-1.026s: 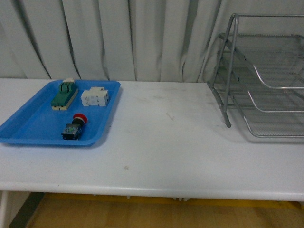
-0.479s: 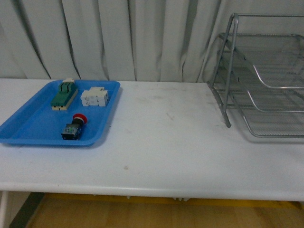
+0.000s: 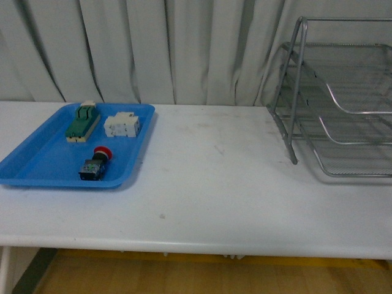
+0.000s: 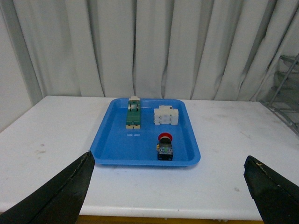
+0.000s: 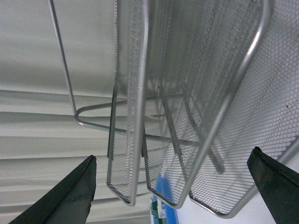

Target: Place button on rack with both arms

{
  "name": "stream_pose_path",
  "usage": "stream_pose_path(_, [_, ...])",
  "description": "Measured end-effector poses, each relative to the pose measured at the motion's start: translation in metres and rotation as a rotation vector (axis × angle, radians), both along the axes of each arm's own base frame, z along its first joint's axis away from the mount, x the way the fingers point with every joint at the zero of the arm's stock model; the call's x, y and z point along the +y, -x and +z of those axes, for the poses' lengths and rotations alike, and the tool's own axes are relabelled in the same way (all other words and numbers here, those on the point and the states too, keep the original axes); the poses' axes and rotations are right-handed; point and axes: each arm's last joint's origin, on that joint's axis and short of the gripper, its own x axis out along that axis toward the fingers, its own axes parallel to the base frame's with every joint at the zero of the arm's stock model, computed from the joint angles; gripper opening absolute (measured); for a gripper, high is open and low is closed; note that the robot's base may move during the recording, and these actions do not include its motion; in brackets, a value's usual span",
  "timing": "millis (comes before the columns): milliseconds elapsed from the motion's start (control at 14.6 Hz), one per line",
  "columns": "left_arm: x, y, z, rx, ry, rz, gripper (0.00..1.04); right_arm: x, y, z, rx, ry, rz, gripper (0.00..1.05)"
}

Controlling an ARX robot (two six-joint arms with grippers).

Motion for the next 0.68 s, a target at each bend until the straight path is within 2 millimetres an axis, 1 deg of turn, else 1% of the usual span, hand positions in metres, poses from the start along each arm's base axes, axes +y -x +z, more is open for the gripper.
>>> stream_pose_path(68, [0.0,0.0,0.0,0.0,0.0,0.0,0.98,0.005,-0.001,-0.008,0.024,-0.011,0.007,0.98])
stream_pose_path(274, [0.0,0.0,0.0,0.0,0.0,0.0,0.98,0.012,-0.004,-0.021,0.055,-0.024,0.02,0.98])
stream_pose_path(684, [0.0,0.0,0.0,0.0,0.0,0.0,0.98,0.007,-0.024,-0.024,0.02,-0.006,0.016,0.98])
